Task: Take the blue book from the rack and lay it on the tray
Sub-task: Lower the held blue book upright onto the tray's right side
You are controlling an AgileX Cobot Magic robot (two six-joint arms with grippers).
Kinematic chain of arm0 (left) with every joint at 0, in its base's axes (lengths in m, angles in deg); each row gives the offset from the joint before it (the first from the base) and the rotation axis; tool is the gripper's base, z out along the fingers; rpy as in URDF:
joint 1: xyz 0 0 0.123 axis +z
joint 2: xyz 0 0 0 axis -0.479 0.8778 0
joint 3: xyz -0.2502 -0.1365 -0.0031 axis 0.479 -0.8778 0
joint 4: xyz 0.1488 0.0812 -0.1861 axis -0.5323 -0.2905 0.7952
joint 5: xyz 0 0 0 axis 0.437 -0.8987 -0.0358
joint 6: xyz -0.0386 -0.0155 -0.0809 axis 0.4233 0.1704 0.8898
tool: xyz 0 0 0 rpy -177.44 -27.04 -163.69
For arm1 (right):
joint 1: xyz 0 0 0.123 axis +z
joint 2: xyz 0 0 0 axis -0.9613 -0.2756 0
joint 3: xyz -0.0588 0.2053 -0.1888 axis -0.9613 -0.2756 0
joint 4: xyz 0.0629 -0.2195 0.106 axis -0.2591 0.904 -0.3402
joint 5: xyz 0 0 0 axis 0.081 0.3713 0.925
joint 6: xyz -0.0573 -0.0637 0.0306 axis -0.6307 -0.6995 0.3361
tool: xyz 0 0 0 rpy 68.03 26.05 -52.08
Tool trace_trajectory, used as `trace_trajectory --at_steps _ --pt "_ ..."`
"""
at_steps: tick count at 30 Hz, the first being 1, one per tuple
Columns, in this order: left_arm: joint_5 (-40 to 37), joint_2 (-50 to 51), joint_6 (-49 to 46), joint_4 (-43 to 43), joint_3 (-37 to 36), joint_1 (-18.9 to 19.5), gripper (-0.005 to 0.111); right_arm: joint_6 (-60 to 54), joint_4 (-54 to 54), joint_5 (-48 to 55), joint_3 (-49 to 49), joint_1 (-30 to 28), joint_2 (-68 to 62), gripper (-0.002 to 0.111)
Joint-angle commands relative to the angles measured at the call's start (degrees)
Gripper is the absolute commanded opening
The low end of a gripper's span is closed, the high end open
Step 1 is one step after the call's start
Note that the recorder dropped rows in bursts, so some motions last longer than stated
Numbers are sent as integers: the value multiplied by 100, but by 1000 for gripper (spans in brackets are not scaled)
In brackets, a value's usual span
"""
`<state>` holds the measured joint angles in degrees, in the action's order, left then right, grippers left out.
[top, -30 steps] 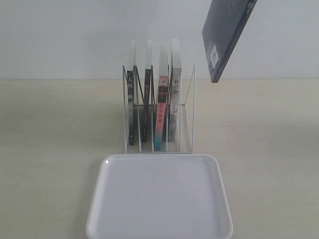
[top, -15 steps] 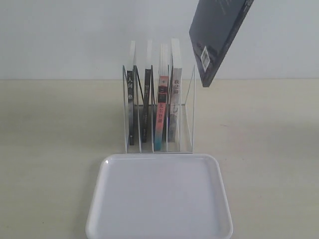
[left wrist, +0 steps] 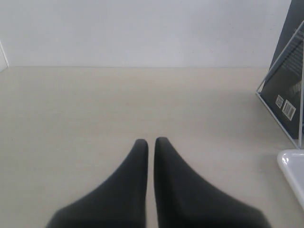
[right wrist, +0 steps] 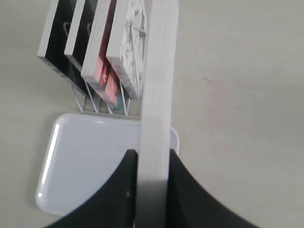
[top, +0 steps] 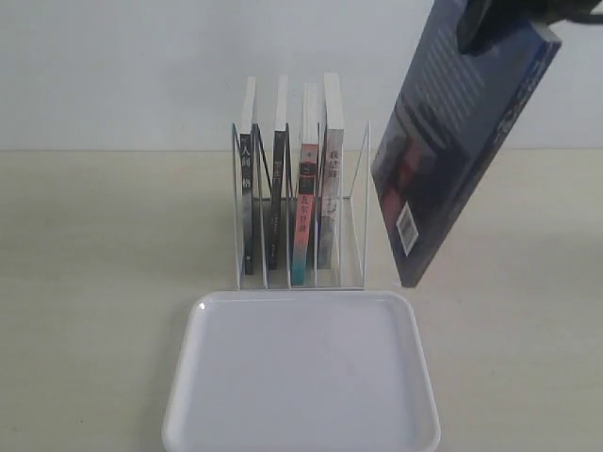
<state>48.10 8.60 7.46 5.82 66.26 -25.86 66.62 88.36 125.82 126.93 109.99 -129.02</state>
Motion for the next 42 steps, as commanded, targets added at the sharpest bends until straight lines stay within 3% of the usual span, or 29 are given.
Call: trace_trajectory --at_steps 1,15,30,42 --pt "43 -20 13 -7 -18 1 4 287 235 -154 -517 268 164 0" --pt "31 -20 13 -7 -18 1 4 991 634 -154 -1733 382 65 0" --pt "31 -20 13 -7 -18 1 4 1211 784 -609 -1758 646 -862 0" --pt "31 -20 13 -7 -18 1 4 1364 988 -967 -1758 646 -900 0"
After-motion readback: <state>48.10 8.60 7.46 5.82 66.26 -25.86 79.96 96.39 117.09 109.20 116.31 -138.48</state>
